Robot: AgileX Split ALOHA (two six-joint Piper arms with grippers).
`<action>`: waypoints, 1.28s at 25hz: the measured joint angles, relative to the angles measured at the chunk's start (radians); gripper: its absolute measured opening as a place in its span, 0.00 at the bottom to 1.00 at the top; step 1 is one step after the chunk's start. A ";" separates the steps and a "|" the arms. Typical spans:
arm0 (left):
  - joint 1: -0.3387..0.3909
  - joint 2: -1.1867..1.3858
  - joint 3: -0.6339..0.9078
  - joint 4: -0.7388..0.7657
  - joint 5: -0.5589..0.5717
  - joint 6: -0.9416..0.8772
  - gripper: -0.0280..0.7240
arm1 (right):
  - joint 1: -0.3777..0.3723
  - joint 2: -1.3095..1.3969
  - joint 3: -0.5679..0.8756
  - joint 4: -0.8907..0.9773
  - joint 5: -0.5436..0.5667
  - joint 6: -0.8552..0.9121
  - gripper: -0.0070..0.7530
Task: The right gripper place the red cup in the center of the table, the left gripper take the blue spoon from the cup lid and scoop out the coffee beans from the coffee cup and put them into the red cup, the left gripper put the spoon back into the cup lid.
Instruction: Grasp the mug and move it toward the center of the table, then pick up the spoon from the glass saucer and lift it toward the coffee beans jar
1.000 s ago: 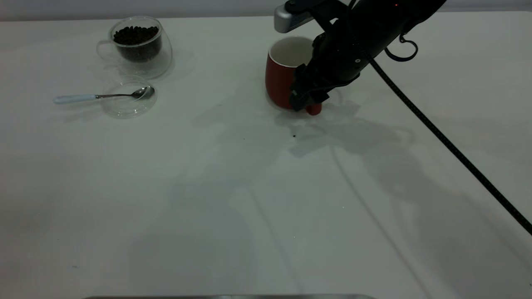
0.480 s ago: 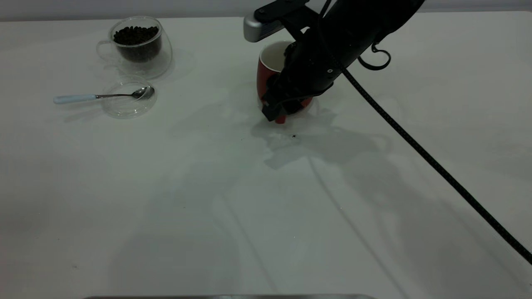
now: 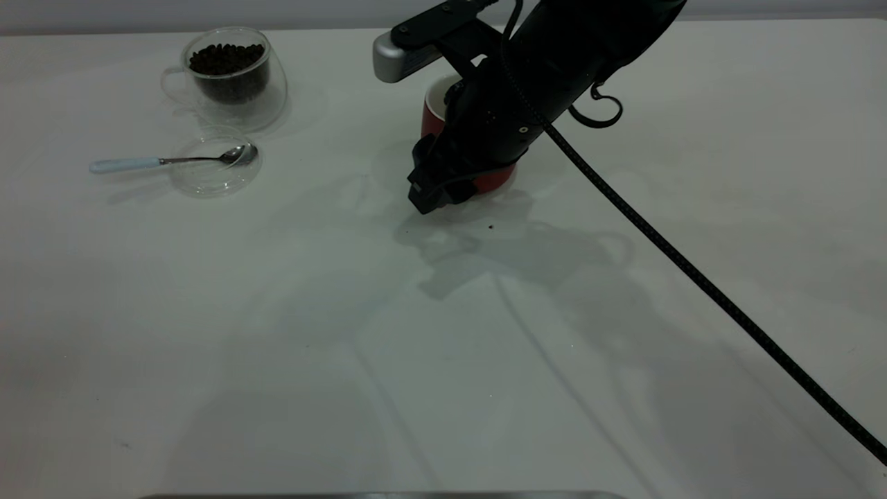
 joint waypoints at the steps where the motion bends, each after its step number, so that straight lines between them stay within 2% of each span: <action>1: 0.000 0.000 0.000 0.000 0.000 0.000 0.70 | 0.000 0.000 0.000 0.006 0.000 -0.006 0.73; 5: 0.000 0.000 0.000 0.000 0.000 0.000 0.70 | -0.008 0.000 0.000 0.015 0.006 -0.029 0.73; 8: 0.000 0.000 0.000 0.000 0.000 0.000 0.70 | -0.048 0.000 0.001 0.017 0.046 -0.029 0.73; 13: 0.000 0.000 0.000 0.000 0.000 0.000 0.70 | -0.173 0.000 0.009 0.011 0.155 -0.013 0.73; 16: 0.000 0.000 0.000 0.000 0.000 0.000 0.70 | -0.249 -0.010 0.009 -0.056 0.277 0.040 0.73; 20: 0.000 0.000 0.000 0.000 0.000 0.000 0.70 | -0.296 -0.121 0.011 -0.306 0.490 0.223 0.73; 25: 0.000 0.000 0.000 0.000 0.000 0.000 0.70 | -0.297 -0.423 0.011 -0.624 0.765 0.625 0.73; 29: 0.000 0.000 0.000 0.000 0.000 -0.003 0.70 | -0.287 -0.696 0.074 -0.787 0.853 0.874 0.73; 32: 0.000 0.000 0.000 0.000 0.000 -0.003 0.70 | -0.236 -0.885 0.227 -0.886 0.900 0.983 0.73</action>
